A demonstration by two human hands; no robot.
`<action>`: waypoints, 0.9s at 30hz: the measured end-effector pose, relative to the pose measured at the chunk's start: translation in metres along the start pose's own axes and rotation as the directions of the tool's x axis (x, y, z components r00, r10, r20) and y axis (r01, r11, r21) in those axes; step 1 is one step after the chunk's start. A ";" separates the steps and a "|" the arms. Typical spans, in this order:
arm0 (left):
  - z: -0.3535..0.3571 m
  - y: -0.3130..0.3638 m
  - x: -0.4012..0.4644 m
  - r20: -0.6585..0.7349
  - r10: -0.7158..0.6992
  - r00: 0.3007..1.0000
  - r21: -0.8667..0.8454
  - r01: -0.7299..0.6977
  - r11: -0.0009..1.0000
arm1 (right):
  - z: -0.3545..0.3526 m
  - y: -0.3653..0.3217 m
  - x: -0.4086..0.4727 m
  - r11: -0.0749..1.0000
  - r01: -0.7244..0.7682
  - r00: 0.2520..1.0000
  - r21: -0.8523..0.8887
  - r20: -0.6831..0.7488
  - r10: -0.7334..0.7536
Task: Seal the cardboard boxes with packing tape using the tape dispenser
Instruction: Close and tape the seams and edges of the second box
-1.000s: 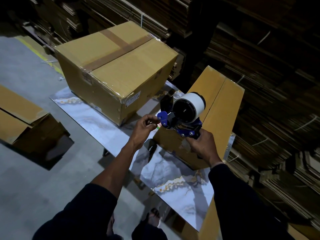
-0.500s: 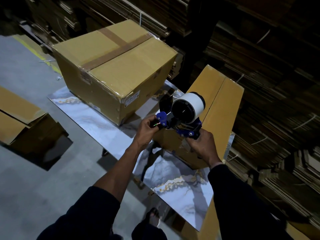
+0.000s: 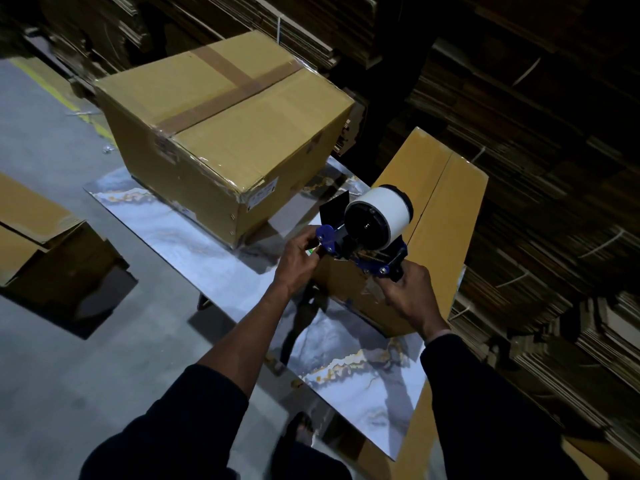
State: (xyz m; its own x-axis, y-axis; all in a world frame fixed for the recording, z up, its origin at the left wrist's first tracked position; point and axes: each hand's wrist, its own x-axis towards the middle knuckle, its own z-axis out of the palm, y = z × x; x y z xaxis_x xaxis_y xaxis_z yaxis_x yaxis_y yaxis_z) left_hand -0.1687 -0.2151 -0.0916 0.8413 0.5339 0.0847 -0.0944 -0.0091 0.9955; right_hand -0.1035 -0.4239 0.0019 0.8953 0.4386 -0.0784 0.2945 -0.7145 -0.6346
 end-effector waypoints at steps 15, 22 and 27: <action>0.028 -0.017 0.006 -0.016 0.072 0.997 0.250 -0.065 0.966 | -0.028 0.031 0.017 0.965 0.133 0.991 -0.225 -0.002 -0.137; 0.044 -0.025 0.007 -0.063 0.091 0.994 0.304 -0.067 0.950 | -0.048 0.041 0.027 0.955 0.162 0.986 -0.249 0.082 -0.146; 0.058 -0.034 0.011 -0.028 0.149 0.988 0.318 -0.133 0.939 | -0.060 0.058 0.026 0.960 0.157 0.987 -0.233 0.084 -0.141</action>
State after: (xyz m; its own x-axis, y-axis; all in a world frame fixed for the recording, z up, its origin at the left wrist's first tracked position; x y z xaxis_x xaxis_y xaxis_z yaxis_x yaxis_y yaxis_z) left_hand -0.1249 -0.2578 -0.1222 0.8028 0.5496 0.2313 -0.0316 -0.3481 0.9369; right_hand -0.0436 -0.4865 0.0093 0.8137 0.5789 -0.0523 0.5008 -0.7439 -0.4425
